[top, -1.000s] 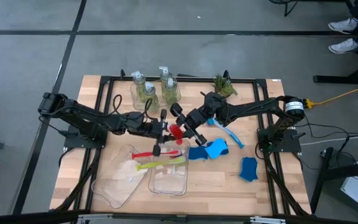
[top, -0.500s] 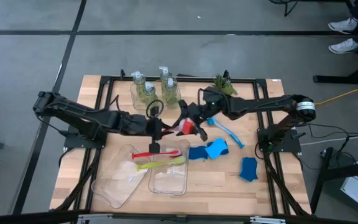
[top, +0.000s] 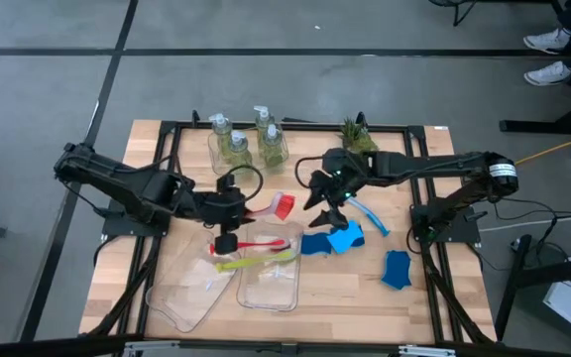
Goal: Pick & Place Kitchen Sink Supplies
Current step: Put the orange dish brush into the right transparent bin
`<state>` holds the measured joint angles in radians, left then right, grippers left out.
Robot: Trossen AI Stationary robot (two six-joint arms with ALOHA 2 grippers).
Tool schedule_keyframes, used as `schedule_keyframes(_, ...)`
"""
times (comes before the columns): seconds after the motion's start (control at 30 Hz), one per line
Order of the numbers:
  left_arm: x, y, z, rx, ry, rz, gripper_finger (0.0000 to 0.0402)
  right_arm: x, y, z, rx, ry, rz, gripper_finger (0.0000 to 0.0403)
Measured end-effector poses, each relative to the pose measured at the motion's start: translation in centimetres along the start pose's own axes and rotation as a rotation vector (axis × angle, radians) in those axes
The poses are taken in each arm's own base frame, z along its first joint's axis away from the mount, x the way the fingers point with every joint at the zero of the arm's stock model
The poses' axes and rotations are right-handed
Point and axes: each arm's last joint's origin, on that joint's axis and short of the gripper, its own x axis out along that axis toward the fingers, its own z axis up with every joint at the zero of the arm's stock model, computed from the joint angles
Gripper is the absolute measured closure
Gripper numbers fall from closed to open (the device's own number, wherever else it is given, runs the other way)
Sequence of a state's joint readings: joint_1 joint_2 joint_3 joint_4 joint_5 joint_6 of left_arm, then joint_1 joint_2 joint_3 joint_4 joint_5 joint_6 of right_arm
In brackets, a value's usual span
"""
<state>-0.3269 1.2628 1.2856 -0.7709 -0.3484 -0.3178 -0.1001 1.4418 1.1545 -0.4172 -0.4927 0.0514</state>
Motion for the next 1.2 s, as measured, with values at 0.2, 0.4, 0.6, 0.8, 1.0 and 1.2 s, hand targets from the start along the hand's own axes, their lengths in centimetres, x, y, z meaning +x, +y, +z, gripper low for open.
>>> schedule_keyframes(0.2,-0.2,-2.4,1.0,-0.052,0.164,0.017,0.0353,-0.4,-0.1,-1.7,0.075,0.158,-0.047,0.0124)
schedule_keyframes(0.4,1.5,-4.6,2.2,-0.038,0.398,0.08,0.0353,-2.2,-0.4,-2.7,0.093,0.248,-0.27,0.0132)
schedule_keyframes(0.6,3.6,-6.8,1.5,-0.004,0.597,0.04,0.0353,-3.5,-0.6,-2.6,0.081,0.235,-0.503,0.0138)
schedule_keyframes(0.8,5.9,-9.4,-0.3,-0.006,0.758,-0.042,0.0353,-3.9,-0.8,-2.9,0.084,0.26,-0.606,0.0139)
schedule_keyframes(1.0,7.0,-10.8,-1.0,-0.097,0.821,-0.086,0.0353,-3.9,-0.8,-2.9,0.105,0.253,-0.612,0.0139)
schedule_keyframes(1.2,8.2,-10.7,-0.9,-0.14,0.842,-0.112,0.0353,-3.8,-0.8,-2.5,0.086,0.219,-0.61,0.0139)
